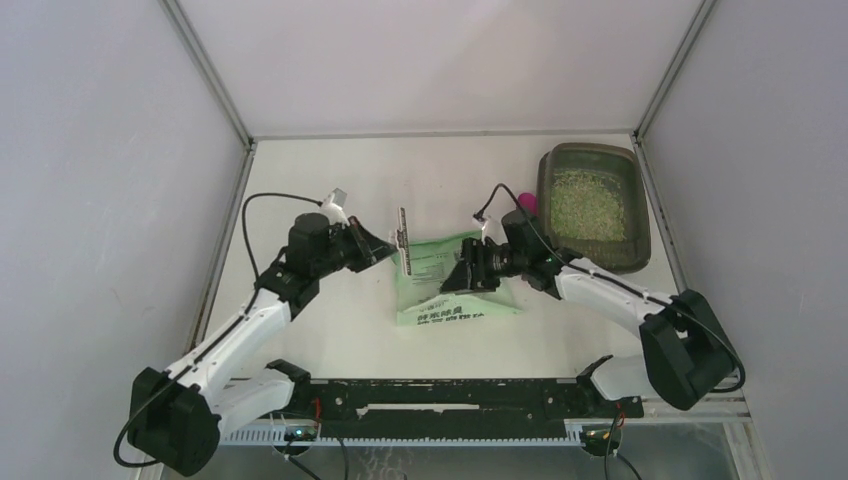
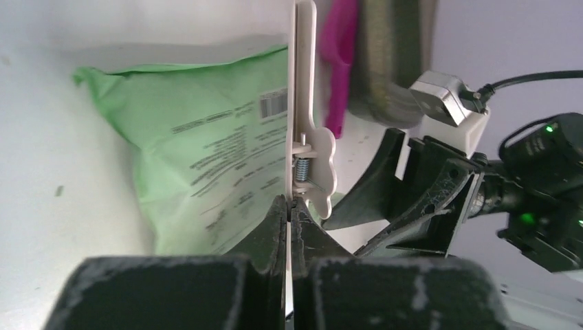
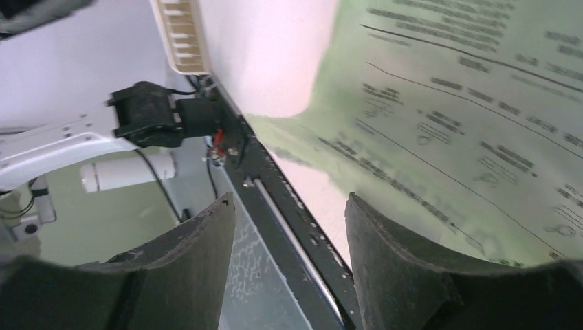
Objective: Fill the litter box with clean litter
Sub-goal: Pick up the clamp at the center of the board.
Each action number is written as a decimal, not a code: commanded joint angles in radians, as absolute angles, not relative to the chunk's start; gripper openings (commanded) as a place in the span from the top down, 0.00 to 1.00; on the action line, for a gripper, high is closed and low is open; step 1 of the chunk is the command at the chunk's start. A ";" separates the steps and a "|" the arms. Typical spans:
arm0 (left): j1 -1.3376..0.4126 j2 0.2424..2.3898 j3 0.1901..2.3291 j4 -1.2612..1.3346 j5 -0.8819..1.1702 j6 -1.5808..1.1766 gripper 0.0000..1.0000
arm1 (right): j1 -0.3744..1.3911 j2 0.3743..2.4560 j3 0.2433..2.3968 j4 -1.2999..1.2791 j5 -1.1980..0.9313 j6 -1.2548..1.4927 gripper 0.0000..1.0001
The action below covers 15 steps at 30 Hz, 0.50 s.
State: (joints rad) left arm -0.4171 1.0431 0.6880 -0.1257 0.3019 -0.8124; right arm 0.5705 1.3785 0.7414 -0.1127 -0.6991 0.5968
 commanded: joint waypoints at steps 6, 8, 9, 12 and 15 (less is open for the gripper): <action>-0.426 0.868 0.553 0.262 0.464 -1.032 1.00 | 0.538 1.214 0.719 0.196 -0.790 0.814 0.29; -0.435 0.850 0.522 0.324 0.476 -1.083 1.00 | 0.536 1.205 0.717 0.243 -0.790 0.843 0.29; -0.440 0.845 0.509 0.354 0.486 -1.104 1.00 | 0.535 1.201 0.718 0.265 -0.784 0.855 0.30; -0.466 0.836 0.462 0.472 0.507 -1.187 1.00 | 0.533 1.196 0.719 0.337 -0.780 0.893 0.31; -0.492 0.836 0.421 0.576 0.515 -1.261 0.99 | 0.532 1.207 0.719 0.412 -0.781 0.940 0.31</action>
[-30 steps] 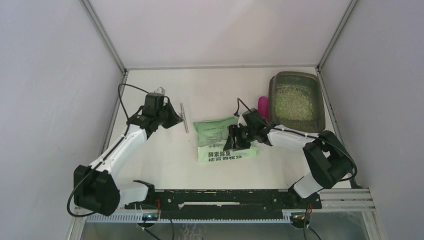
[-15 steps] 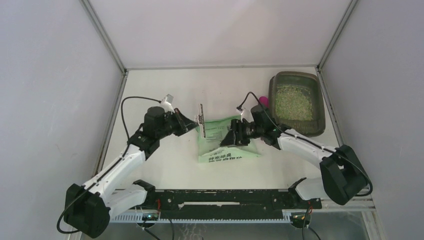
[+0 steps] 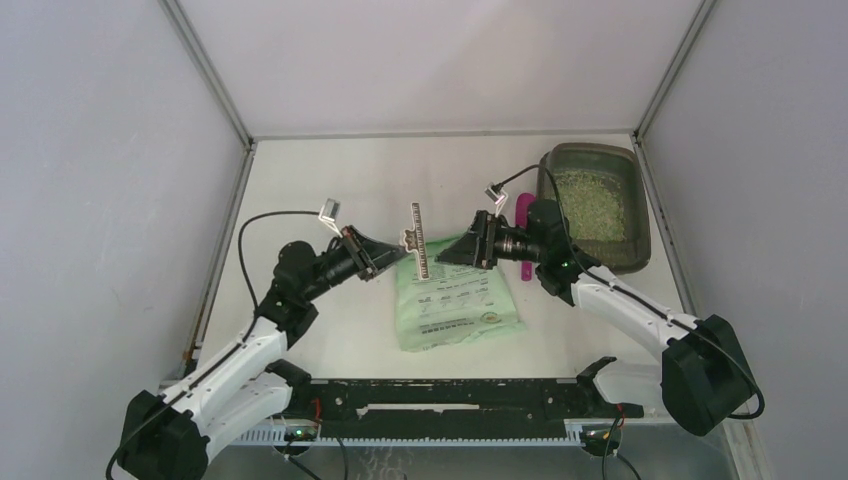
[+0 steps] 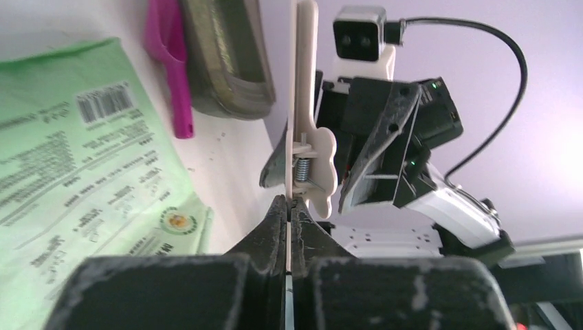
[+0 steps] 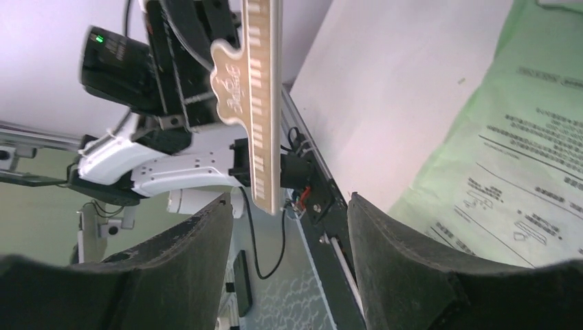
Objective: Fill the litter box with clean litter
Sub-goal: Pick up the clamp at the center of the board.
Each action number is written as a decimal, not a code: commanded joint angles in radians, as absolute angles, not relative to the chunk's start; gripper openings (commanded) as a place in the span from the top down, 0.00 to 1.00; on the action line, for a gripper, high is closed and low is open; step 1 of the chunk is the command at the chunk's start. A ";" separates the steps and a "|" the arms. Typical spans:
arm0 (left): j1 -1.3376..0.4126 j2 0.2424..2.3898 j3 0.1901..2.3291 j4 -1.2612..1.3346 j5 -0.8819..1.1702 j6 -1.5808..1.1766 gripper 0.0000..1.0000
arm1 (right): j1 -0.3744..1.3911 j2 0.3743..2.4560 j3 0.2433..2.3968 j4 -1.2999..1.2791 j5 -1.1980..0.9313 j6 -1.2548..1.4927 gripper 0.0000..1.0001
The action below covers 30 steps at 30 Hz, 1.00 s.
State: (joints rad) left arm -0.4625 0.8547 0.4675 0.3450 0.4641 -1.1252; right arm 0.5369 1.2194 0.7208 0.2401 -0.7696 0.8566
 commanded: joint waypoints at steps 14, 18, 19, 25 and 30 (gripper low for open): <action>-0.581 0.871 0.356 0.765 0.524 -1.376 0.96 | 0.529 1.232 0.739 0.518 -0.778 1.021 0.42; -0.600 0.896 0.352 0.765 0.524 -1.371 0.94 | 0.529 1.226 0.744 0.521 -0.779 1.025 0.46; -0.603 0.900 0.350 0.765 0.523 -1.369 0.94 | 0.528 1.225 0.745 0.521 -0.781 1.026 0.47; -0.613 0.921 0.344 0.765 0.515 -1.364 0.94 | 0.528 1.223 0.746 0.526 -0.790 1.034 0.58; -0.613 0.927 0.359 0.731 0.513 -1.342 0.77 | 0.532 1.221 0.747 0.530 -0.793 1.035 0.85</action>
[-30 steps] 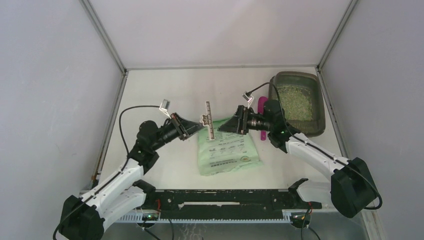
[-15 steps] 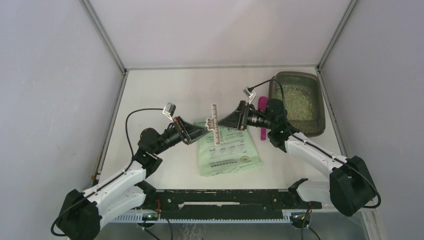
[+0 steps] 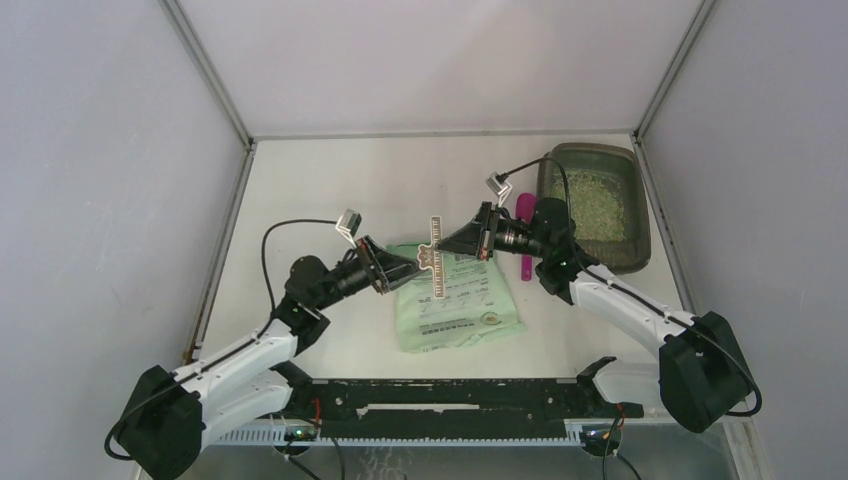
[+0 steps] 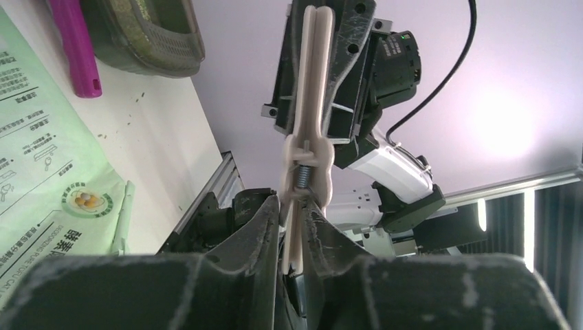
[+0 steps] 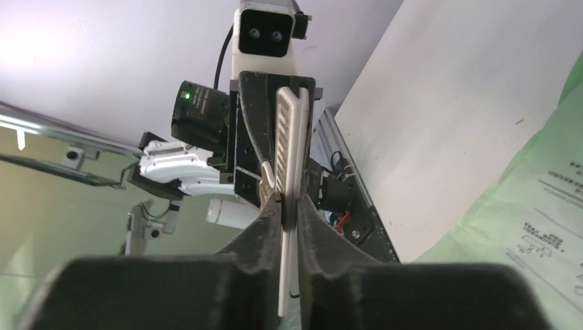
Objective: Fill the litter box with clean litter
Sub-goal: Pick up the clamp at the center of the board.
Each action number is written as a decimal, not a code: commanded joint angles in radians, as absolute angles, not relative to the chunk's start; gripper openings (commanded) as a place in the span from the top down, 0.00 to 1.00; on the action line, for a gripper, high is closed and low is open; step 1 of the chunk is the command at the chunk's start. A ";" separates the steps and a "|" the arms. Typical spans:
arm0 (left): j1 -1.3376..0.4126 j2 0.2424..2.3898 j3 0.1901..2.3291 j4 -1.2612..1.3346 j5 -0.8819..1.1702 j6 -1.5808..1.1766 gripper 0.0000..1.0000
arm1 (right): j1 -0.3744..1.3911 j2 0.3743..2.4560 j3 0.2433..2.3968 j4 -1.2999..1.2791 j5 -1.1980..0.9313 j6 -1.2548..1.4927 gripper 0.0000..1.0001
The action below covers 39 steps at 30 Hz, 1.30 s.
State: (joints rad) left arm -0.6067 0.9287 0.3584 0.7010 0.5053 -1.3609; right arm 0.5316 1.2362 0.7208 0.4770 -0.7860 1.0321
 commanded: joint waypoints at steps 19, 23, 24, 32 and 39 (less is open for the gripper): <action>-0.592 0.739 0.386 0.406 0.468 -1.150 0.51 | 0.533 1.242 0.739 0.471 -0.790 1.004 1.00; -0.577 0.707 0.333 0.489 0.474 -1.155 0.46 | 0.529 1.252 0.733 0.473 -0.797 1.004 1.00; -0.577 0.703 0.319 0.534 0.484 -1.162 0.43 | 0.530 1.254 0.733 0.476 -0.799 1.006 1.00; -0.577 0.703 0.292 0.640 0.540 -1.127 0.41 | 0.534 1.296 0.733 0.558 -0.871 1.078 1.00; -0.578 0.748 0.281 0.658 0.547 -1.114 0.41 | 0.552 1.304 0.733 0.580 -0.907 1.097 1.00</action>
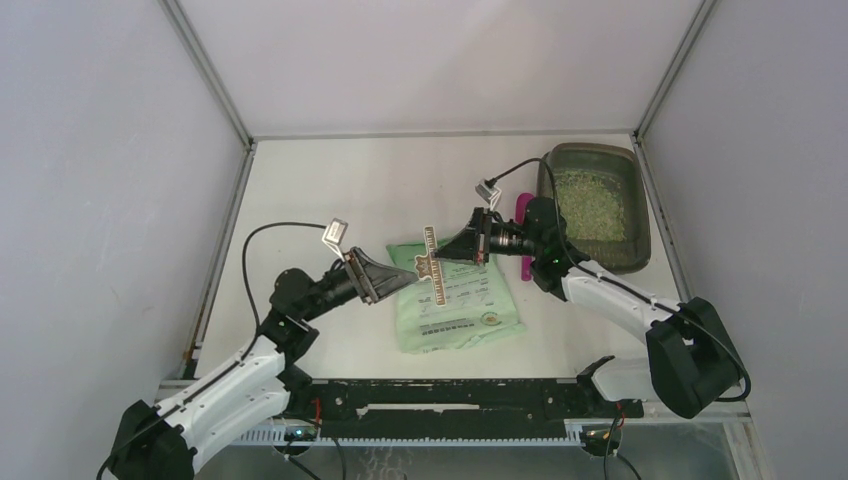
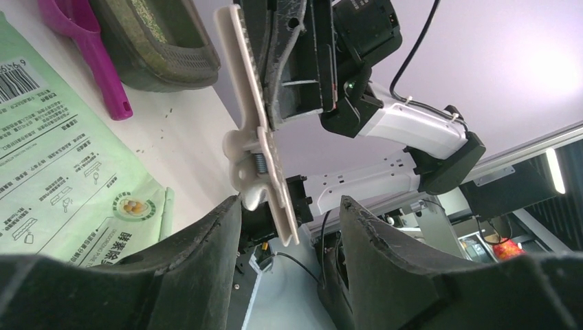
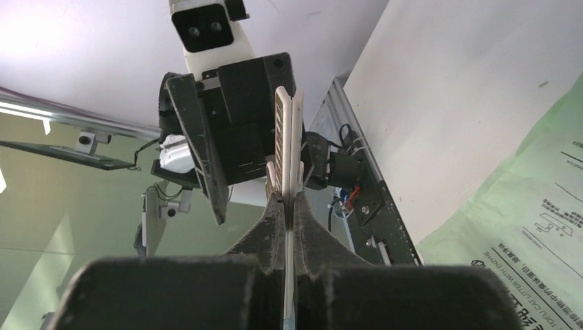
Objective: Fill the litter box with clean litter
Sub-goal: Pick up the clamp at the center of the board.
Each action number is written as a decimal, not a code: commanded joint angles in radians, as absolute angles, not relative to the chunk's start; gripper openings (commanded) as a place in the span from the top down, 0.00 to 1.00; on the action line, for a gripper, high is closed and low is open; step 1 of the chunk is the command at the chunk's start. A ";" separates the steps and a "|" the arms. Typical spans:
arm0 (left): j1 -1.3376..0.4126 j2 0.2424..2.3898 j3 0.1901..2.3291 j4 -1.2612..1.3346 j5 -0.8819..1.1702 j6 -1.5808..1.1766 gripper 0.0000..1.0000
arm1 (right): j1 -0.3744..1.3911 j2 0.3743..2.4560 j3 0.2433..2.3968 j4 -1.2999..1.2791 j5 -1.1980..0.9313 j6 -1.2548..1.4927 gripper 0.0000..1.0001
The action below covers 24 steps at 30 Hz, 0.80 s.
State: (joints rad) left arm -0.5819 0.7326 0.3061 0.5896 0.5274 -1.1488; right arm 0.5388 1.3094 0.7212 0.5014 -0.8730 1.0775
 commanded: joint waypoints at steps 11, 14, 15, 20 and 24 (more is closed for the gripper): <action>-0.577 0.770 0.279 0.659 0.539 -1.104 0.40 | 0.569 1.301 0.733 0.576 -0.914 1.093 1.00; -0.576 0.779 0.287 0.661 0.539 -1.105 0.41 | 0.580 1.306 0.733 0.579 -0.910 1.091 1.00; -0.576 0.781 0.290 0.661 0.540 -1.106 0.41 | 0.583 1.309 0.733 0.582 -0.911 1.091 1.00; -0.577 0.790 0.299 0.663 0.543 -1.107 0.43 | 0.592 1.326 0.733 0.594 -0.911 1.097 1.00; -0.576 0.793 0.295 0.663 0.542 -1.107 0.46 | 0.599 1.333 0.733 0.594 -0.911 1.093 1.00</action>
